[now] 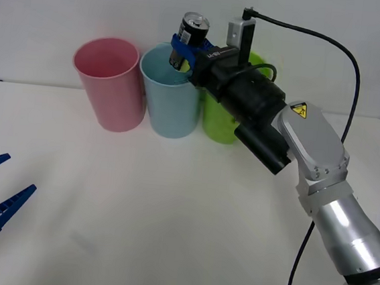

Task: Grasp the object on the table and drop it into the matching bin: aluminum can to the light blue bin, PET bottle to the pink bin.

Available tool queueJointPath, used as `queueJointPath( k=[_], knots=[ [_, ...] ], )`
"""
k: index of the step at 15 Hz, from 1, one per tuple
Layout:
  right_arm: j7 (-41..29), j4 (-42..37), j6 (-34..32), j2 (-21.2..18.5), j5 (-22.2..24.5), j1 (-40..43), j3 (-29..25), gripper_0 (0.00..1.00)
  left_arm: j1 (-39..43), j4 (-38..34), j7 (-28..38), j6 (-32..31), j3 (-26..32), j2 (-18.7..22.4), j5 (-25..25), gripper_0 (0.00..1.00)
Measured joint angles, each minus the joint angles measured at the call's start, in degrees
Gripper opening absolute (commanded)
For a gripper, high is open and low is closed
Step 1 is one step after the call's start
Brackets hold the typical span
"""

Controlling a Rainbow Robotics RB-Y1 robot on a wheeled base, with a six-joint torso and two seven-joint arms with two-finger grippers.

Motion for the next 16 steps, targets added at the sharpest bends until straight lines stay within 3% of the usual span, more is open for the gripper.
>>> queueJointPath(
  k=[9,16],
  knots=[
    [2.3,16.1,10.7,8.2,2.3,-10.9,0.0,0.00,0.0,0.0,0.0,0.0,0.0,0.0,0.0,1.00],
    [4.9,20.6,17.6,11.8,4.3,-13.5,0.1,0.00,0.0,0.0,0.0,0.0,0.0,0.0,0.0,1.00]
  ],
)
